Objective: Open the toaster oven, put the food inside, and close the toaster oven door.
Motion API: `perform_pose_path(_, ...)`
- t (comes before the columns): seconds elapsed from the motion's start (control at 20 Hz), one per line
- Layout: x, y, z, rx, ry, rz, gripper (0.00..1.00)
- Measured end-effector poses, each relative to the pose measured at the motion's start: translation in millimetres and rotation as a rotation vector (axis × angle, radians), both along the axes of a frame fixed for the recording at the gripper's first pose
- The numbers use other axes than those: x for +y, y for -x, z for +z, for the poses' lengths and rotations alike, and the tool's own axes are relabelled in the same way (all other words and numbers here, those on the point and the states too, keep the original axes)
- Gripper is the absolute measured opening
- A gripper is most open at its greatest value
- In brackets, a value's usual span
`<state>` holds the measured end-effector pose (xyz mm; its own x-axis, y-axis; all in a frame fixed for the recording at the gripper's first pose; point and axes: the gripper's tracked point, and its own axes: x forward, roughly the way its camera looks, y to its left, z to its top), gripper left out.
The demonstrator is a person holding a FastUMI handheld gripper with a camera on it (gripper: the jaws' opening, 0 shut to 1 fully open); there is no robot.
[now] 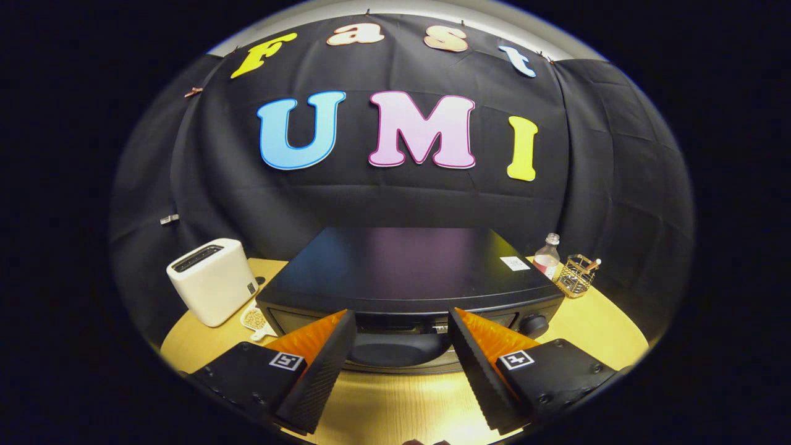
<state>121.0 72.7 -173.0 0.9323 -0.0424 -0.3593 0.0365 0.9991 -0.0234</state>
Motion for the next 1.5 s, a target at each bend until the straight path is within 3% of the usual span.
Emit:
perform_pose_path(0.6,4,5,-14,0.156,-0.036,0.014,0.94)
perform_pose_path(1.5,7,102,-56,0.274,-0.018,0.033,0.93)
